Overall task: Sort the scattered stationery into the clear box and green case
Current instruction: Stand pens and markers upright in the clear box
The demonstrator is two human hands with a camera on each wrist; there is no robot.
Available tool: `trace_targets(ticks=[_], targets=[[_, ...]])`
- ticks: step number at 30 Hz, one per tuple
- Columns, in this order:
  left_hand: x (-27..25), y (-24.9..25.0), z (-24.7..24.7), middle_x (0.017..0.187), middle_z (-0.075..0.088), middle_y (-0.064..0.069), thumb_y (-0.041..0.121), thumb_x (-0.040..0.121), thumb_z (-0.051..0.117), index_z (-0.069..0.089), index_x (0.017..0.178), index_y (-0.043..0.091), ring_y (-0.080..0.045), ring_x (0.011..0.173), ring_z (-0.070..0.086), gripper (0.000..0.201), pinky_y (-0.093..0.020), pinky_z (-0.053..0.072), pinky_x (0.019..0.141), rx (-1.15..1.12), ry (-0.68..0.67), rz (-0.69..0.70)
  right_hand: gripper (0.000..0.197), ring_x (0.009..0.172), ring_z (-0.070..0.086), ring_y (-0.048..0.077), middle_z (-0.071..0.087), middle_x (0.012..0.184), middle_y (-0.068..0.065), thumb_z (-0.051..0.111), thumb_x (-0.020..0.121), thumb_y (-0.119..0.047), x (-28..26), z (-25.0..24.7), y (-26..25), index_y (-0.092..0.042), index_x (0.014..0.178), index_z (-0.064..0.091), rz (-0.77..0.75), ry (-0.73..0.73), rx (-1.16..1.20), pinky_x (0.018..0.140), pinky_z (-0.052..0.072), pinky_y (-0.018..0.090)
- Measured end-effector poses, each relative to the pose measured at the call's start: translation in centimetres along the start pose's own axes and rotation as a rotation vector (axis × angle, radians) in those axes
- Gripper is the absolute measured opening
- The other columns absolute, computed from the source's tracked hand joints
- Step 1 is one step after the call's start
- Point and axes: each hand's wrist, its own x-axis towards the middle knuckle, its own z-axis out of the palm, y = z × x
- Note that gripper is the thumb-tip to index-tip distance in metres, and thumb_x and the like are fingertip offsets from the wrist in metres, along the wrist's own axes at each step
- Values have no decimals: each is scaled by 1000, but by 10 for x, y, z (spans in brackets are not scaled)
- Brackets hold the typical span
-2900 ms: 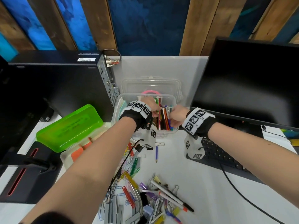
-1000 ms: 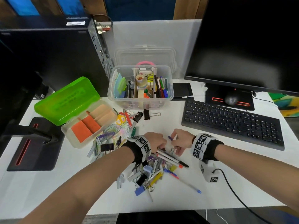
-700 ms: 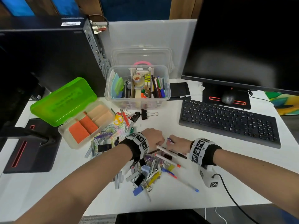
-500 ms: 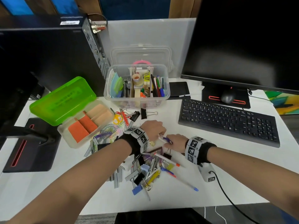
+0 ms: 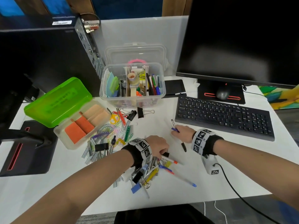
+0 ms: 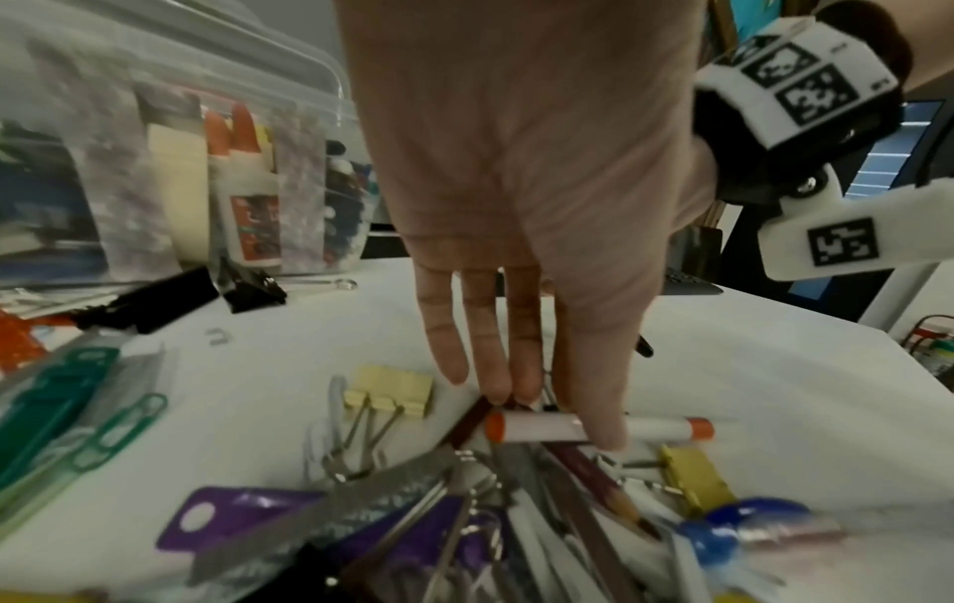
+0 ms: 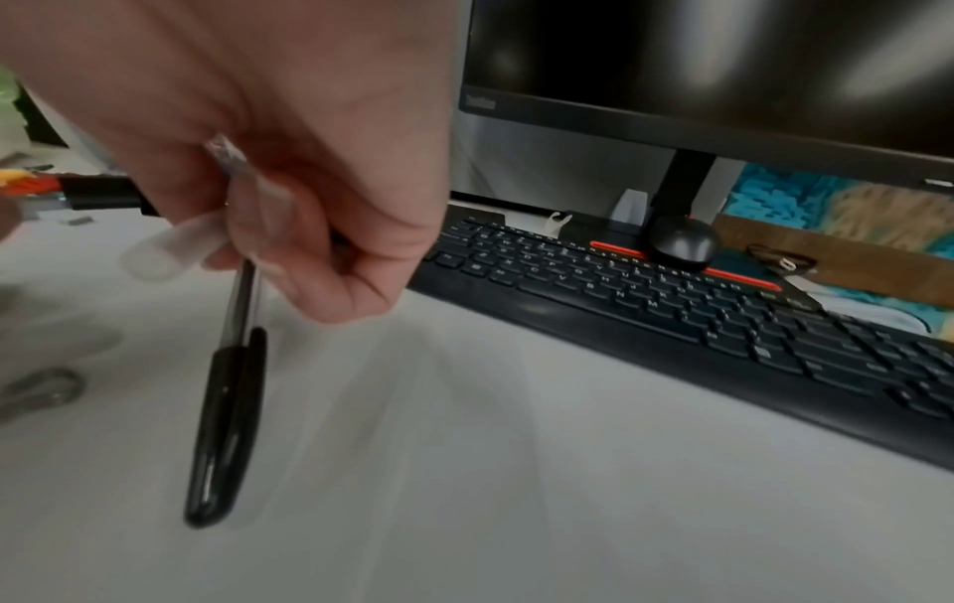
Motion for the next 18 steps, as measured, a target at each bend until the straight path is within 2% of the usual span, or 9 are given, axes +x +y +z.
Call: trace_targets(ticks=[3, 7, 10, 12, 14, 16, 18], targets=[[2, 3, 1, 100, 59, -8, 21, 87, 65, 51, 87, 15, -23, 82, 52, 15, -30, 35, 66, 80, -31, -11, 27, 76, 48, 23, 45, 73, 2, 36, 100, -34, 1, 0, 0, -12, 84, 40, 23, 26, 62, 64, 34, 29], [2, 11, 3, 94, 59, -11, 14, 91, 57, 49, 108, 6, -24, 76, 50, 21, -29, 32, 56, 211, -66, 4, 24, 80, 49, 23, 50, 84, 7, 39, 99, -30, 8, 1, -4, -9, 89, 44, 34, 63, 168, 69, 36, 29], [2, 15, 3, 104, 60, -13, 9, 92, 52, 48, 113, 5, -29, 89, 56, 22, -31, 32, 61, 236, -68, 35, 23, 80, 48, 23, 43, 73, 1, 40, 99, -29, 13, 6, -12, -9, 87, 42, 46, 70, 188, 69, 34, 28], [1, 14, 3, 110, 59, -12, 6, 92, 48, 51, 114, 6, -29, 98, 55, 22, -31, 31, 63, 208, -60, 38, 24, 80, 47, 23, 41, 71, -1, 39, 99, -30, 15, 9, -17, -9, 87, 41, 39, 67, 190, 69, 33, 28], [-2, 15, 3, 114, 55, -12, 5, 93, 46, 50, 117, 5, -28, 101, 54, 25, -31, 35, 67, 169, -65, 38, 25, 80, 46, 23, 39, 71, -1, 38, 100, -30, 16, 7, -20, -9, 86, 40, 31, 73, 190, 68, 32, 28], [-7, 20, 5, 113, 53, -13, 4, 94, 43, 45, 121, 2, -30, 96, 57, 27, -34, 42, 72, 135, -41, 42, 28, 80, 45, 22, 38, 71, -1, 37, 100, -30, 17, 3, -21, -11, 80, 38, 29, 87, 178, 68, 31, 28], [-12, 29, 8, 101, 54, -14, 4, 95, 38, 42, 118, 0, -29, 82, 56, 24, -34, 41, 67, 62, 25, 26, 29, 79, 44, 22, 37, 70, -2, 36, 101, -30, 16, 0, -21, -13, 77, 37, 29, 105, 152, 68, 30, 27]])
